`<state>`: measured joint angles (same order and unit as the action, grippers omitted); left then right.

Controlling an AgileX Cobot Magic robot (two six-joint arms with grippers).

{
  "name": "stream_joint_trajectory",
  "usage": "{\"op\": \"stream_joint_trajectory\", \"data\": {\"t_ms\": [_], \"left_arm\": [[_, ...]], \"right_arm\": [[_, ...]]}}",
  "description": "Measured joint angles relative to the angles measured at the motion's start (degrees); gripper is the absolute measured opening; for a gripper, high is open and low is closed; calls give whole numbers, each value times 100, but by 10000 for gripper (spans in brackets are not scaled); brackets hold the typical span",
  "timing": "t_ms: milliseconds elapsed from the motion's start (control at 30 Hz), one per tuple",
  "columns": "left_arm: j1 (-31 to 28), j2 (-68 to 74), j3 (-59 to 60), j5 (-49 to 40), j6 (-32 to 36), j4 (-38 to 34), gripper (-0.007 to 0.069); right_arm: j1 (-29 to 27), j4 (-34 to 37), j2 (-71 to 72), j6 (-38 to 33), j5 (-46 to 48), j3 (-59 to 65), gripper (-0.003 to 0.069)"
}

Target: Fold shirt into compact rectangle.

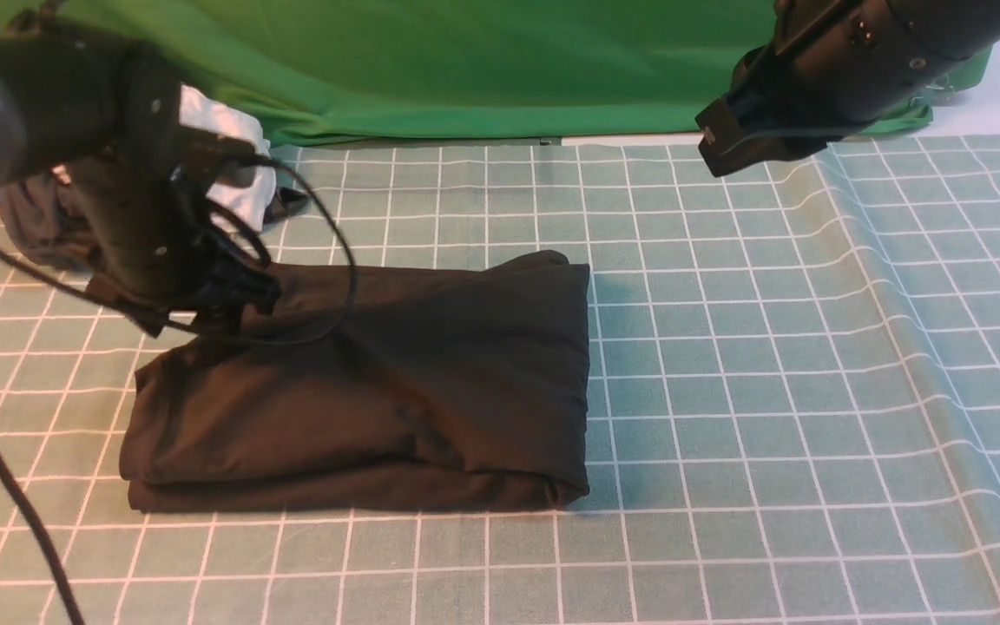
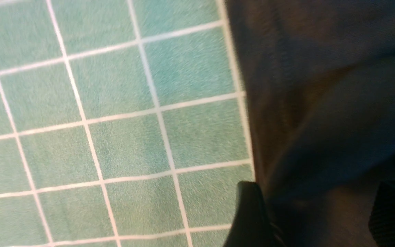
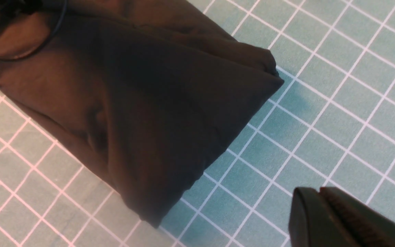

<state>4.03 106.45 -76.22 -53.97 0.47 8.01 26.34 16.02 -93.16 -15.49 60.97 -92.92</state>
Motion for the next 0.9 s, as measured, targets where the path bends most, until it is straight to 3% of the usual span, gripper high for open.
{"op": "stream_joint_trajectory", "data": {"t_ms": [333, 500, 567, 667, 900], "left_arm": [[-180, 142, 166, 789, 446, -511, 333], [-180, 336, 178, 789, 460, -486, 213], [-180, 354, 178, 789, 460, -389, 104], [-180, 335, 126, 802, 440, -328, 24], [-180, 301, -20, 782, 427, -298, 11]], "right_arm": [[0, 12, 0, -11, 0, 0, 29], [0, 24, 0, -18, 0, 0, 29], [0, 24, 0, -20, 0, 0, 26], [0, 24, 0, -20, 4, 0, 25], [0, 24, 0, -20, 28, 0, 25]]}}
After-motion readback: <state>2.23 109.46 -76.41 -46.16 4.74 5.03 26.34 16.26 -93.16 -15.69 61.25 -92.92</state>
